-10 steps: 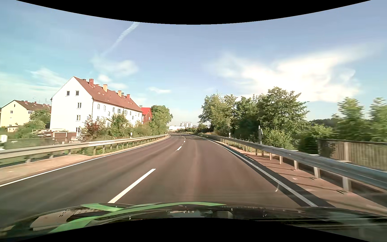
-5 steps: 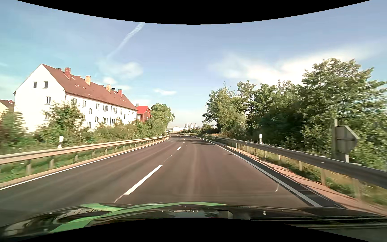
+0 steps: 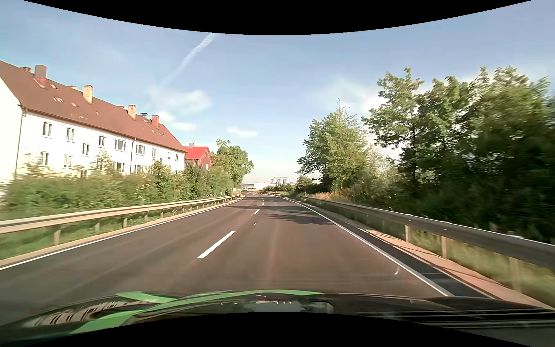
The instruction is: Follow the waypoints while adhering to traffic rules and regulations
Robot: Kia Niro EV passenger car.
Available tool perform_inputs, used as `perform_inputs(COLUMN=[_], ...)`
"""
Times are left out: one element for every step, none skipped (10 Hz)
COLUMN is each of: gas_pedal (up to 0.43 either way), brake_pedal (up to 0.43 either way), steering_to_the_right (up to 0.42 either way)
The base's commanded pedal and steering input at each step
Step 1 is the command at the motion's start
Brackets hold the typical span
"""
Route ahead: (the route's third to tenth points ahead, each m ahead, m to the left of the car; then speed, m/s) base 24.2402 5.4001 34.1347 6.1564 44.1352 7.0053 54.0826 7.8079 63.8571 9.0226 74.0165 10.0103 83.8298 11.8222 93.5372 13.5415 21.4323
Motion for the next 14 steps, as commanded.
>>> perform_inputs(gas_pedal=[0.177,0.177,0.177,0.177,0.177,0.177,0.177,0.177,0.177,0.177,0.177,0.177,0.177,0.177], brake_pedal=[0.0,0.0,0.0,0.0,0.0,0.0,0.0,0.0,0.0,0.0,0.0,0.0,0.0,0.0], steering_to_the_right=[-0.014,-0.015,-0.016,-0.017,-0.017,-0.017,-0.017,-0.017,-0.017,-0.016,-0.016,-0.015,-0.014,-0.014])
